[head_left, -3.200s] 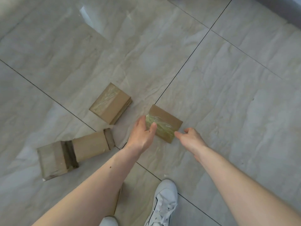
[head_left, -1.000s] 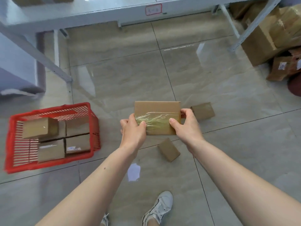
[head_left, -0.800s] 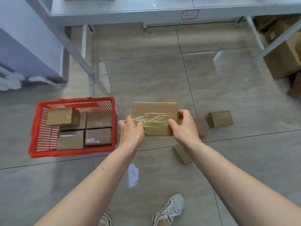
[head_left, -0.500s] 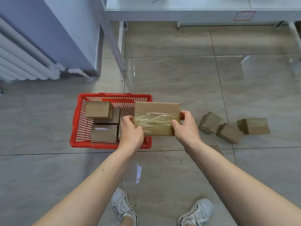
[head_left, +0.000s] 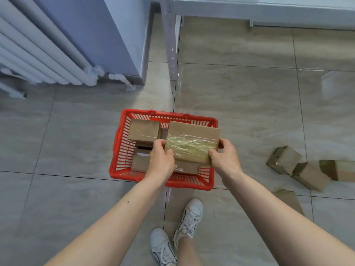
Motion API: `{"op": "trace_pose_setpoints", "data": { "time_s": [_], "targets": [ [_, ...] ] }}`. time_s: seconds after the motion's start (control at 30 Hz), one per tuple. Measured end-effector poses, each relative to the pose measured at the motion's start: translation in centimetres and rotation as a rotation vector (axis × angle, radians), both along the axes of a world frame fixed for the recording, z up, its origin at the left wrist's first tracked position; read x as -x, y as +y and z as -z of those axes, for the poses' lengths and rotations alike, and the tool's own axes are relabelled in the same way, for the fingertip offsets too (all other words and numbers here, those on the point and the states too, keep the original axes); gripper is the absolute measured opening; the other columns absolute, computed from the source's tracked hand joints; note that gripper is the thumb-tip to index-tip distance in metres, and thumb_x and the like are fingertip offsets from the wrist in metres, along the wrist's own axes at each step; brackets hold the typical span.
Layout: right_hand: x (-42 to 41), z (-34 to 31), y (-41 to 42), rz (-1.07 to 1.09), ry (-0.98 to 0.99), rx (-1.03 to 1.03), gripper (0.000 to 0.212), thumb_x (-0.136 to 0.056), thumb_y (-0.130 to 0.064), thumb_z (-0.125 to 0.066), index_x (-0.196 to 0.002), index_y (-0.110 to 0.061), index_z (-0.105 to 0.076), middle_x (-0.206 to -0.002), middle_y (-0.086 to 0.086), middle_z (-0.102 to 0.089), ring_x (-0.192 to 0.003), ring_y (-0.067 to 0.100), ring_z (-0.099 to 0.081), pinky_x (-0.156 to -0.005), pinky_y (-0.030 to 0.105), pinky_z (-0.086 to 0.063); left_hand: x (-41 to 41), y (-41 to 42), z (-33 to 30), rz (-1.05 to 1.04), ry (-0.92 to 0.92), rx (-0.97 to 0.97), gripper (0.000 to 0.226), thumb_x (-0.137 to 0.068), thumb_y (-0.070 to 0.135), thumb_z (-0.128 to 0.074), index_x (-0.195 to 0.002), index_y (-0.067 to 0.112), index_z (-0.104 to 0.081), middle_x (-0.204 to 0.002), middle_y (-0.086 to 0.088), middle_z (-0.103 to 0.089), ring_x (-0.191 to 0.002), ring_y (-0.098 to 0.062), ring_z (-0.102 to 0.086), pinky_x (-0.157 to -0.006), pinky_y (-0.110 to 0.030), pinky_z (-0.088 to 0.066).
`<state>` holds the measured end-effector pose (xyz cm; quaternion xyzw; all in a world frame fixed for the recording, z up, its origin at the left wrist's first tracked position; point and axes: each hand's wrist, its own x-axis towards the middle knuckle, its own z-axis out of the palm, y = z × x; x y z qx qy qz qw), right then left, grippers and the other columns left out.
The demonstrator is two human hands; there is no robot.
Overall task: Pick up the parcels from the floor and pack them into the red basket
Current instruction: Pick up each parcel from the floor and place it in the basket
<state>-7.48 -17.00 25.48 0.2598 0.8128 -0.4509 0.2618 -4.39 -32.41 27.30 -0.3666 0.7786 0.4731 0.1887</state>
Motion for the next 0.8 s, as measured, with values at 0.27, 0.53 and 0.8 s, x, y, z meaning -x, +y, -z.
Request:
{"op": "trace_pose_setpoints", "data": {
  "time_s": [0.27,0.53,0.8],
  "targets": [
    [4.2,5.0,-2.4,-0.053,-0.015,-0.023,0.048,-0.094,-0.012,-0.049,-0.141,-0.023,-0.045,-0.126,0.001,-0.062,-0.116,0.025,-0.061,-0.101,0.044,-0.05,4.2,-1.8,4.9,0.027,-0.047,0.113,0.046,-0.101,0.01,-0.04,-0.146,0.012,-0.041,-0.149,-0.008,-0.035,-0.131,-0.024,-0.045,-0.105,-0.03,-0.034],
    [5.8,12.6,-5.0,-0.056,-0.044,0.016,0.051,-0.096,-0.007,-0.053,-0.144,-0.021,-0.042,-0.12,-0.005,-0.06,-0.116,0.018,-0.058,-0.09,0.029,-0.047,5.5,-4.2,13.2,0.133,-0.173,0.133,0.05,-0.102,0.015,-0.04,-0.152,0.015,-0.034,-0.157,-0.004,-0.034,-0.145,-0.024,-0.03,-0.115,-0.039,-0.027],
    [7.0,20.9,-7.0,-0.046,-0.125,0.029,0.058,-0.093,-0.007,-0.058,-0.145,-0.02,-0.036,-0.133,0.003,-0.058,-0.122,0.023,-0.056,-0.102,0.041,-0.051,6.8,-5.4,20.2,0.075,-0.197,0.103,0.046,-0.104,0.019,-0.035,-0.15,0.013,-0.036,-0.154,-0.005,-0.029,-0.138,-0.024,-0.038,-0.111,-0.038,-0.03]
  ]
}}
